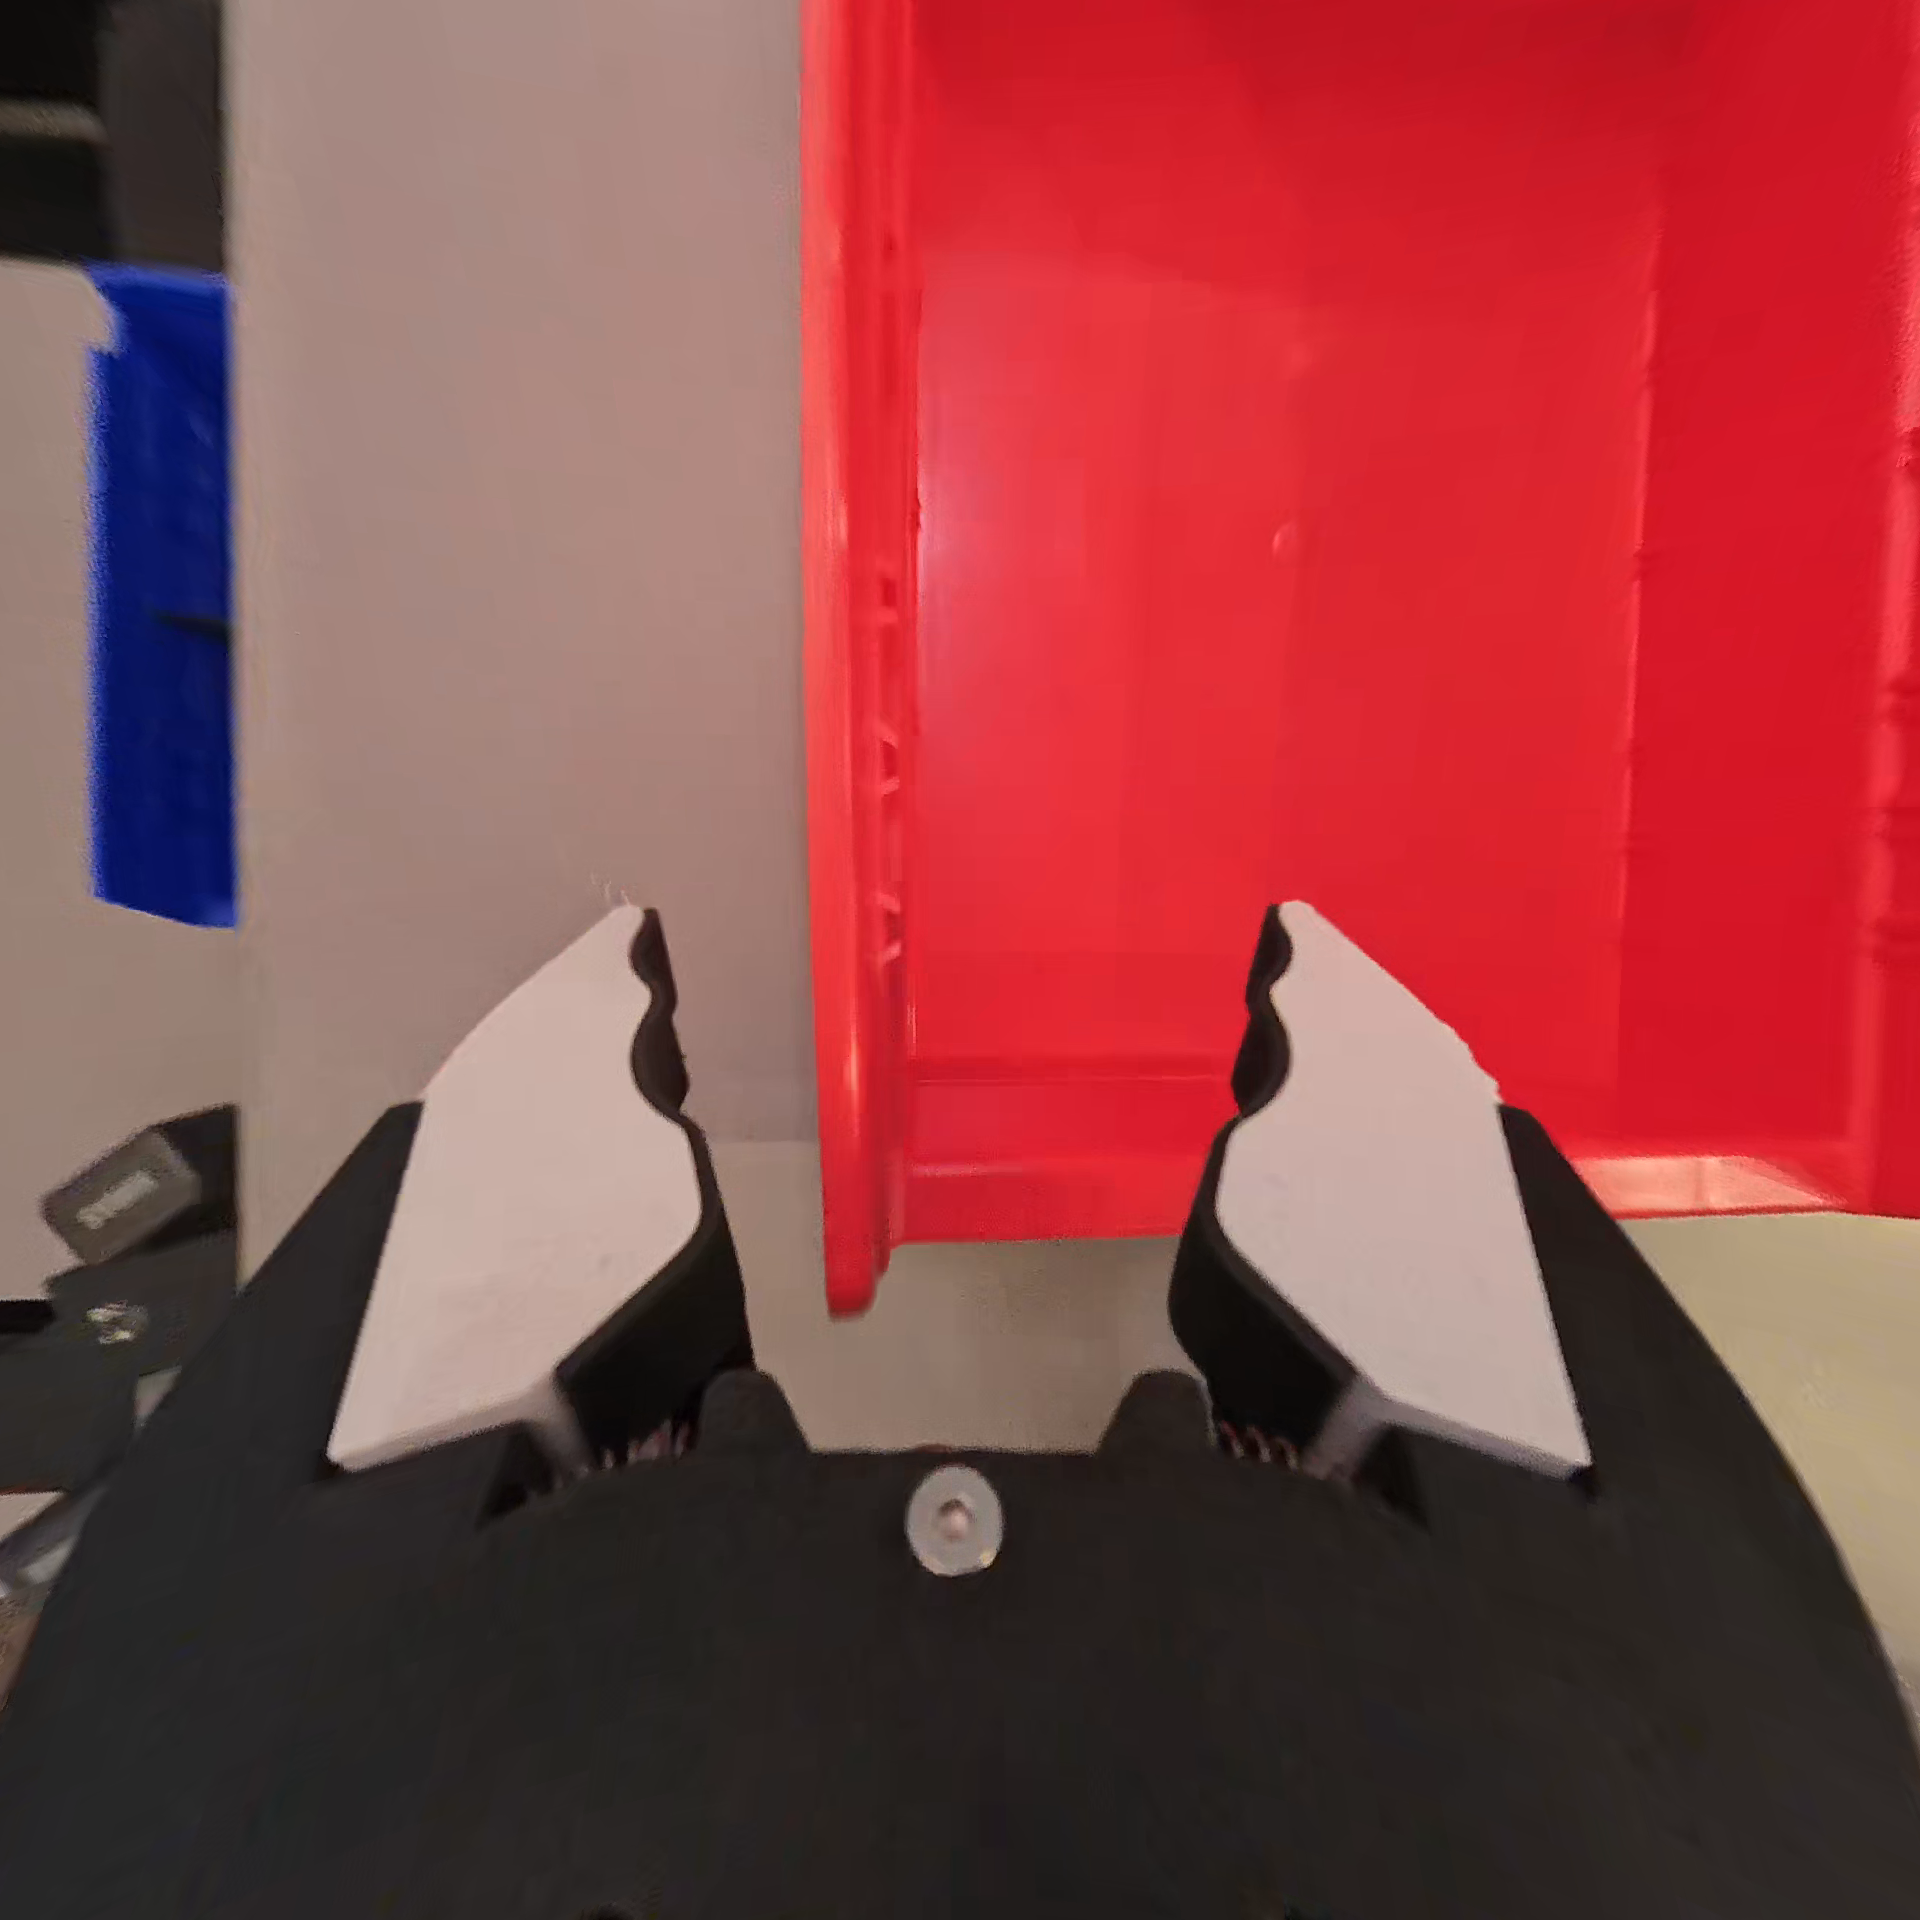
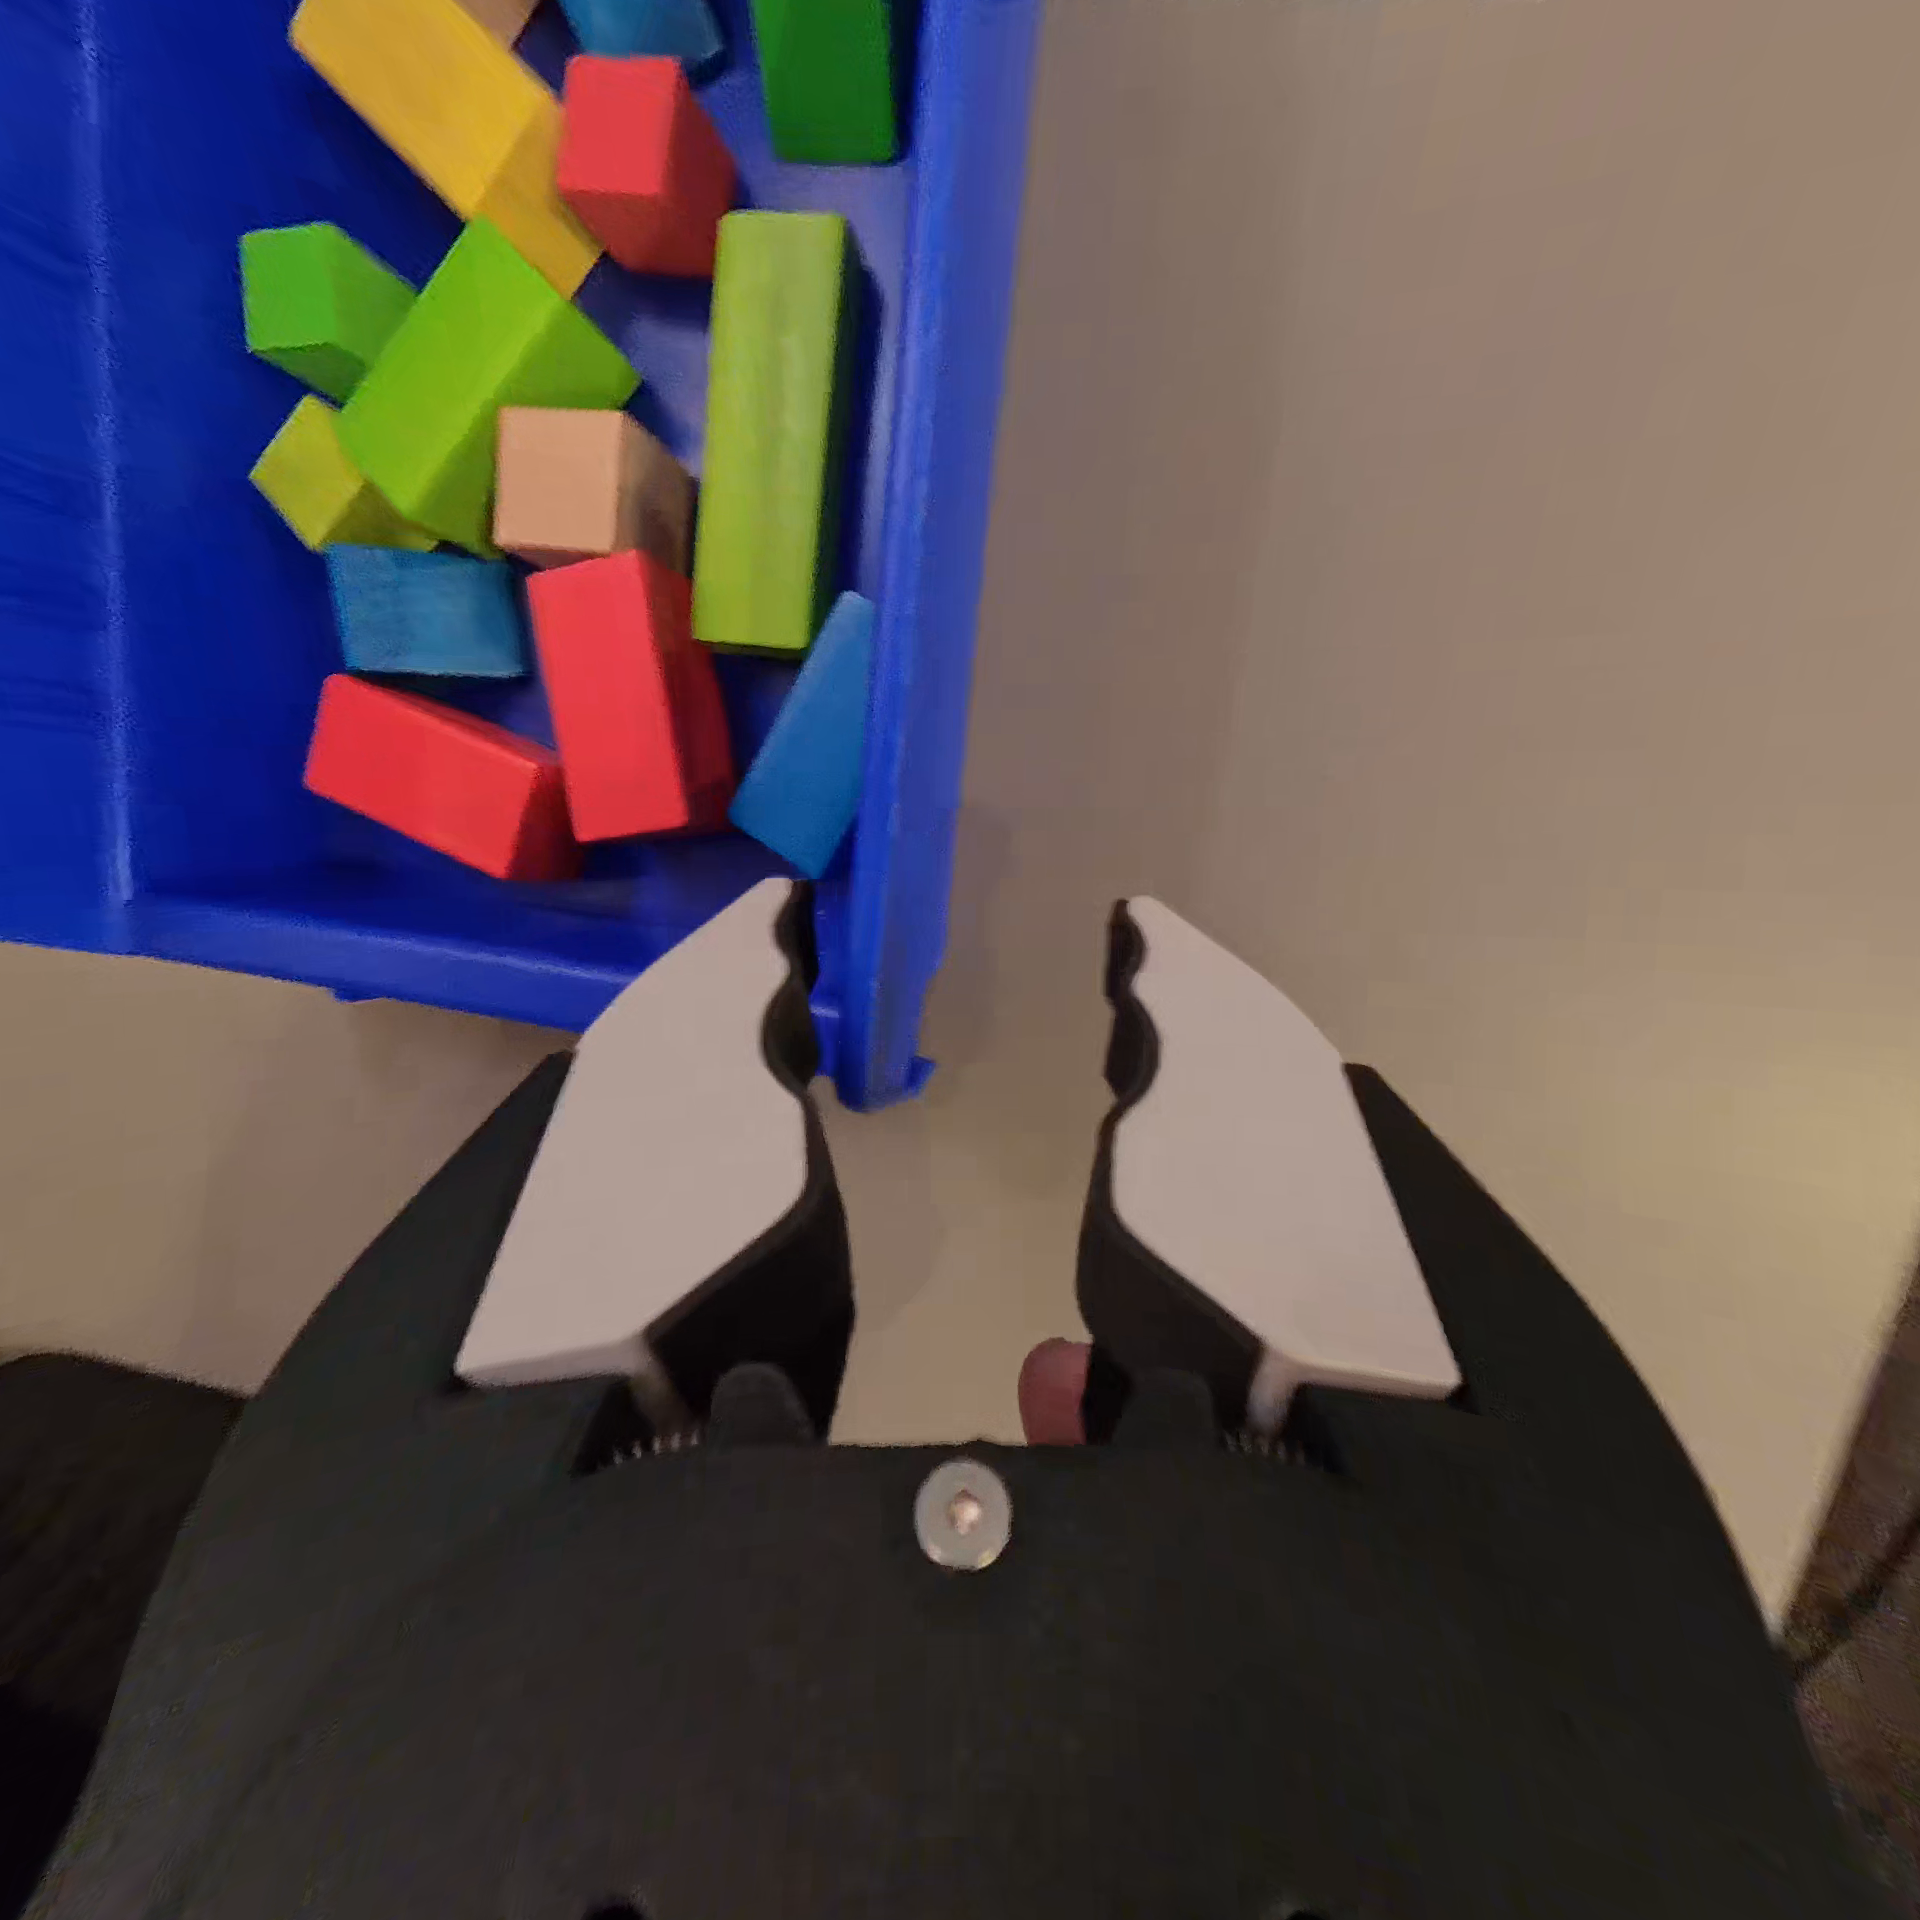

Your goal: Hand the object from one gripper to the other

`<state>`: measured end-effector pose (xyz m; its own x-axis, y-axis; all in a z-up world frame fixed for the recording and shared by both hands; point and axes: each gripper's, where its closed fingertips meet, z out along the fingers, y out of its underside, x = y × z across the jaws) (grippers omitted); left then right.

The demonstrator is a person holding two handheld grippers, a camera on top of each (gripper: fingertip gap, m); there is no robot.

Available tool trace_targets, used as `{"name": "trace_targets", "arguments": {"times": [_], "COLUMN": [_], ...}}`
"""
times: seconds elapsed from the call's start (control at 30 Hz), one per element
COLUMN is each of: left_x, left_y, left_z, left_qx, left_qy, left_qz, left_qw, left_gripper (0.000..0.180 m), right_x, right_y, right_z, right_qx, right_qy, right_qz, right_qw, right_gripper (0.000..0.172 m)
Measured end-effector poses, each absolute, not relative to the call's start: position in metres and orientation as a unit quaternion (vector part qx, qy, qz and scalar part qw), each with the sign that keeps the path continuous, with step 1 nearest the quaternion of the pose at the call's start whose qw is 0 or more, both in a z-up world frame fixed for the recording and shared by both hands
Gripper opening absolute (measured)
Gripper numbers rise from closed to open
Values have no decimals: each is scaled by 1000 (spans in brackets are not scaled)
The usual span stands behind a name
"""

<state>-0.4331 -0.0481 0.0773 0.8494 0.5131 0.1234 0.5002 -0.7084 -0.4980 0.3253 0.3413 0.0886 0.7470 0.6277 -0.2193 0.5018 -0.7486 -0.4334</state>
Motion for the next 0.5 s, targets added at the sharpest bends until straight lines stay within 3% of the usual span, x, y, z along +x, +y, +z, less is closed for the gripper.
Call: {"name": "trace_targets", "arguments": {"times": [0.07, 0.13, 0.2, 0.33, 0.5], "left_x": [-425, -420, -425, -427, -420], "left_y": [-41, -36, -30, -26, -34], "left_z": [64, 54, 56, 61, 64], "left_qx": [-925, -927, -918, -899, -917], "left_qy": [-276, -279, -288, -309, -264], "left_qz": [-32, -52, -52, -114, -92], "left_qw": [258, 246, 269, 288, 284], "left_gripper": [90, 80, 69, 21, 4], "right_x": [315, 310, 313, 318, 332], "right_y": [339, 339, 340, 328, 296], "right_z": [81, 78, 77, 78, 87], "right_qx": [-913, -910, -912, -910, -909], "right_qy": [-316, -320, -326, -346, -360], "right_qz": [194, 197, 176, 164, 157], "right_qw": [172, 173, 175, 161, 138], "right_gripper": [22, 12, 8, 6, 7]}}
